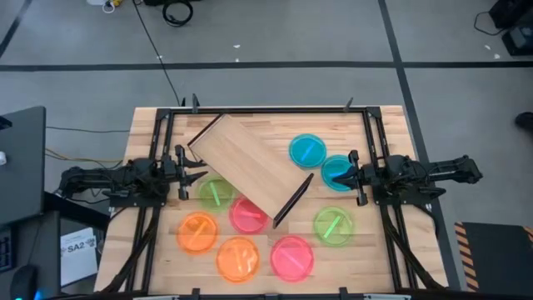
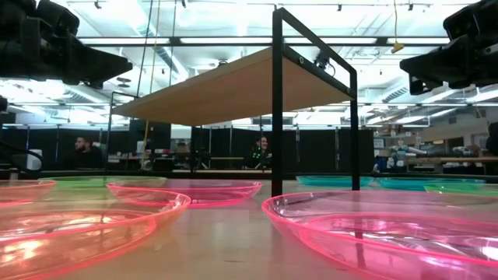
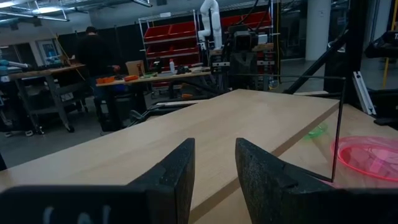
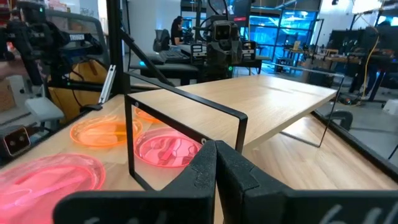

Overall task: Place and stack plates onto a shelf
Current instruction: Put the top blue plate on the shelf

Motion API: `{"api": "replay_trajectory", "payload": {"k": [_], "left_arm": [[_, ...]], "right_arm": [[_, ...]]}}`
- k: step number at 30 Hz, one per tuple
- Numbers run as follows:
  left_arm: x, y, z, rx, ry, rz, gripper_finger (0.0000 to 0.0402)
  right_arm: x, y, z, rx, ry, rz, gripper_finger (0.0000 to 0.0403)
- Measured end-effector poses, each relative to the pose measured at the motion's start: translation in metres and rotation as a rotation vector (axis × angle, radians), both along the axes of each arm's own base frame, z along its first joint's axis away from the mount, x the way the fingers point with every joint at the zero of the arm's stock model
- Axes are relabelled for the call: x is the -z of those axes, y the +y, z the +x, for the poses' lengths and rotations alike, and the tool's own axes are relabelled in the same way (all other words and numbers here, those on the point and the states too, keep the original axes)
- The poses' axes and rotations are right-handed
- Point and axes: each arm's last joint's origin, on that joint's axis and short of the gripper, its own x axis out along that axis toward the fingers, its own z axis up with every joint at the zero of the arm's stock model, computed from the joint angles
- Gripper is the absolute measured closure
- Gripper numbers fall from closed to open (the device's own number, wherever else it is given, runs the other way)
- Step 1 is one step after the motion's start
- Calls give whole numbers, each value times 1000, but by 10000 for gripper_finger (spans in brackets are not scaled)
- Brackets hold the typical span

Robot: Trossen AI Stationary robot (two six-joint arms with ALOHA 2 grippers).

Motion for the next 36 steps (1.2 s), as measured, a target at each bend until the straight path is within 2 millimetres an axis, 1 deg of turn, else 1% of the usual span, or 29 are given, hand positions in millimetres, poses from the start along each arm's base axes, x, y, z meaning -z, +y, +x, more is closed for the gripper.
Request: {"api": "replay_trajectory", "payload": {"k": [15, 19, 31, 34, 36], "left_arm": [[0, 0, 0, 0, -1, 0, 278], [0, 0, 0, 0, -1, 0, 278], [0, 0, 0, 0, -1, 0, 278], [0, 0, 0, 0, -1, 0, 278], [0, 0, 0, 0, 0, 0, 278]], "right_arm": [[0, 0, 0, 0, -6, -24, 391], [-6, 0, 0, 1, -62, -17, 391], [-26, 0, -4, -11, -264, 135, 390], [-31, -1, -5, -10, -313, 207, 378], [-33, -1, -6, -16, -333, 235, 363]]}}
